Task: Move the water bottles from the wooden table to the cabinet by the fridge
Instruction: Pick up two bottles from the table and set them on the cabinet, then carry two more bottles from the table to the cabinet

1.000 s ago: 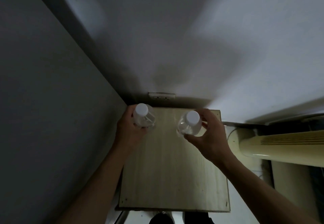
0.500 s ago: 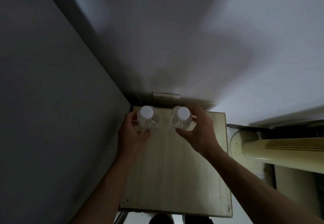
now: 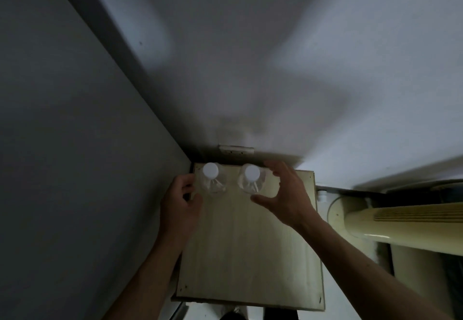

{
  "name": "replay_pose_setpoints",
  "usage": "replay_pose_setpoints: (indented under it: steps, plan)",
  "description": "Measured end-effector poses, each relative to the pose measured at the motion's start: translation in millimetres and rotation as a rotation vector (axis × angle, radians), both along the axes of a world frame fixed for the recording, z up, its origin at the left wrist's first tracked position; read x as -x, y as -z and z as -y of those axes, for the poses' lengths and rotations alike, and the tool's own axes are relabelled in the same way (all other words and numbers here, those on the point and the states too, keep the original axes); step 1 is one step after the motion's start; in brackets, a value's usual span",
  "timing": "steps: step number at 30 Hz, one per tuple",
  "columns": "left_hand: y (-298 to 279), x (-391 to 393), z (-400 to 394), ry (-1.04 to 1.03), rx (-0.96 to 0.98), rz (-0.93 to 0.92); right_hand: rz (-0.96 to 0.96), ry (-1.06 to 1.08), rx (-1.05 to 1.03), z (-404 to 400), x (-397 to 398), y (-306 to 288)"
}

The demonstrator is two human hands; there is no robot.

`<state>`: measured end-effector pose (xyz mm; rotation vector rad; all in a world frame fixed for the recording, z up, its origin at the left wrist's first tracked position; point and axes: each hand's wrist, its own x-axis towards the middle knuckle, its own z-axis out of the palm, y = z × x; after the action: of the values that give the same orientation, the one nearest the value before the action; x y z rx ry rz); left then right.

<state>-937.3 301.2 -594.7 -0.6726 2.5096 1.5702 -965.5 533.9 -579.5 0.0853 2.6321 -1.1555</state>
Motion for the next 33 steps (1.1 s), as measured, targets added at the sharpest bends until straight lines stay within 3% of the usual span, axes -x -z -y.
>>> replay_pose_setpoints:
  steps: [11,20,25,29,33]
  plan:
    - [-140.0,25.6,-26.7,0.052,0.041,-0.156,-0.029,-0.082,-0.078,-37.4,6.0,-144.6]
    - [-257.1,25.3,-67.6,0.292,0.289,-0.203,-0.151,-0.117,-0.240,-79.1,-4.9,-269.9]
    - [-300.1,16.4,-83.9,0.374,0.394,-0.221,-0.192,-0.147,-0.281,-100.8,-19.0,-309.6]
    - [-324.1,16.2,-102.6,0.307,0.303,-0.230,-0.223,-0.148,-0.261,-128.5,-25.1,-331.8]
    - [-344.3,16.3,-129.3,0.411,0.308,-0.242,-0.265,-0.115,-0.315,-164.4,-36.0,-350.8]
